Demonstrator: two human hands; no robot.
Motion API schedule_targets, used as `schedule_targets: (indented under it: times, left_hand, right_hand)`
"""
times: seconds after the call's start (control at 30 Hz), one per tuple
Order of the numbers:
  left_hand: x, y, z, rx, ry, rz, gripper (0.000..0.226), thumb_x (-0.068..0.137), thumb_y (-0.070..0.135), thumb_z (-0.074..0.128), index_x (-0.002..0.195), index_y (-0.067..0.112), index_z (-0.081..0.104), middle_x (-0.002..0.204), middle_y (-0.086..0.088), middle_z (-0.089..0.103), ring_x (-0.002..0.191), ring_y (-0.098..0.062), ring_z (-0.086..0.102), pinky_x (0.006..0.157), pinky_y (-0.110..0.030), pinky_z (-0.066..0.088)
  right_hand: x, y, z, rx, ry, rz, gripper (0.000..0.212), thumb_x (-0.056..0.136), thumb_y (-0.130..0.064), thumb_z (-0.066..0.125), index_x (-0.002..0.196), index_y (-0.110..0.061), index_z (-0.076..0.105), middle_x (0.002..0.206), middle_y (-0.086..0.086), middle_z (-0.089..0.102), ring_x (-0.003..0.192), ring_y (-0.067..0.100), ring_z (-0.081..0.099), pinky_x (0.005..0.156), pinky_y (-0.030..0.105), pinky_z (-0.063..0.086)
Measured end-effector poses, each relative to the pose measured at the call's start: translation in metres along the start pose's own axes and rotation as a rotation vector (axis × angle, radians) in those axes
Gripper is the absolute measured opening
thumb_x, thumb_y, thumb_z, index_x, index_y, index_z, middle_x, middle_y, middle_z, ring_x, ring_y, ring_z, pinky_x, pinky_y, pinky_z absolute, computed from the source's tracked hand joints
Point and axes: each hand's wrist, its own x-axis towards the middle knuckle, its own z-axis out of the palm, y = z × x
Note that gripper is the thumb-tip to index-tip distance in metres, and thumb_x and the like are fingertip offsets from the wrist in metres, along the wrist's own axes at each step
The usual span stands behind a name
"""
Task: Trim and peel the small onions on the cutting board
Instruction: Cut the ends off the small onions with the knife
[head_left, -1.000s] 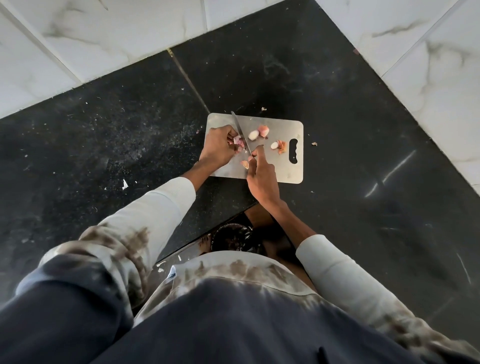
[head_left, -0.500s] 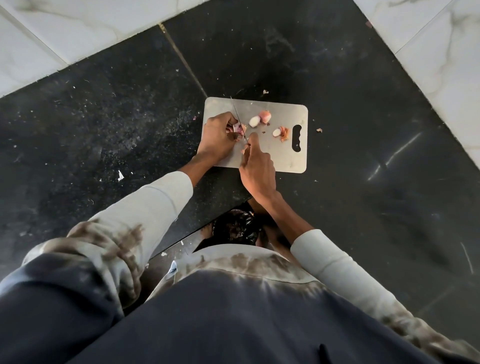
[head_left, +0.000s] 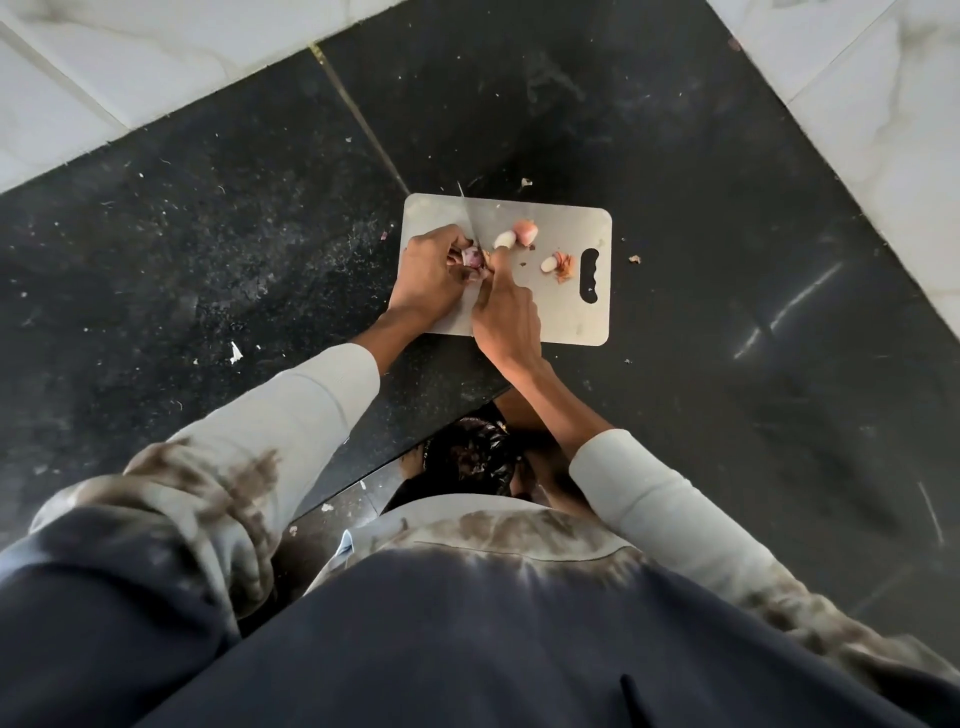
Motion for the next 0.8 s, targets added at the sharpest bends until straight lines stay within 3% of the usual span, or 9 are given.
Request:
schedule_targets:
  times: [0.13, 0.33, 0.43, 0.53, 0.63, 0.8]
  left_hand:
    - [-0.001, -0.002, 0.001, -0.038, 0.031, 0.000, 0.015, 0.082, 0.007, 0.078, 0.091, 0.018, 0.070, 0.088, 0.005, 0.076, 0.079, -0.011, 0.073, 0.075, -0.038, 0.063]
    - [-0.004, 0.001, -0.002, -0.061, -0.007, 0.012, 0.023, 0.082, -0.005, 0.069, 0.094, 0.014, 0.072, 0.089, 0.007, 0.073, 0.081, -0.008, 0.070, 0.078, -0.026, 0.061]
    - [-0.005, 0.002, -0.005, -0.048, -0.007, 0.013, 0.022, 0.082, -0.004, 0.072, 0.096, 0.013, 0.072, 0.090, 0.007, 0.072, 0.082, -0.008, 0.069, 0.077, -0.017, 0.058]
    - [-0.005, 0.004, -0.005, -0.031, -0.004, -0.001, 0.023, 0.082, -0.005, 0.072, 0.098, 0.012, 0.071, 0.092, 0.007, 0.071, 0.084, -0.009, 0.067, 0.074, -0.006, 0.050]
    - [-0.007, 0.008, -0.007, -0.065, 0.004, -0.002, 0.022, 0.082, -0.005, 0.072, 0.099, 0.009, 0.071, 0.093, 0.005, 0.071, 0.085, -0.010, 0.067, 0.076, -0.012, 0.054]
    - [-0.009, 0.009, -0.004, -0.058, 0.010, -0.039, 0.023, 0.085, 0.002, 0.079, 0.100, 0.016, 0.069, 0.097, 0.006, 0.070, 0.090, -0.009, 0.066, 0.075, -0.013, 0.053]
  right_hand:
    - [-0.010, 0.011, 0.002, 0.049, 0.024, -0.016, 0.042, 0.113, -0.021, 0.038, 0.154, -0.025, 0.033, 0.091, 0.016, 0.076, 0.065, 0.032, 0.065, 0.060, 0.043, 0.048]
    - [-0.002, 0.025, 0.017, 0.055, -0.001, 0.014, 0.041, 0.111, -0.016, 0.041, 0.151, -0.018, 0.037, 0.075, 0.011, 0.067, 0.055, 0.029, 0.058, 0.050, 0.039, 0.038]
    - [-0.015, 0.034, 0.018, 0.049, 0.014, -0.017, 0.027, 0.110, -0.011, 0.042, 0.137, -0.014, 0.042, 0.073, 0.010, 0.067, 0.047, 0.022, 0.053, 0.043, 0.039, 0.040]
    - [-0.031, 0.044, 0.017, 0.008, 0.012, -0.036, 0.020, 0.110, -0.009, 0.044, 0.129, -0.012, 0.042, 0.074, 0.006, 0.066, 0.044, 0.014, 0.050, 0.038, 0.025, 0.033]
    - [-0.034, 0.044, 0.015, -0.018, 0.011, -0.035, 0.020, 0.110, -0.008, 0.045, 0.129, -0.011, 0.043, 0.071, 0.003, 0.061, 0.045, 0.012, 0.050, 0.039, 0.024, 0.030]
    - [-0.053, 0.049, 0.005, -0.077, -0.001, -0.037, 0.016, 0.111, -0.010, 0.045, 0.127, -0.011, 0.043, 0.076, 0.002, 0.061, 0.052, 0.018, 0.055, 0.045, 0.033, 0.044]
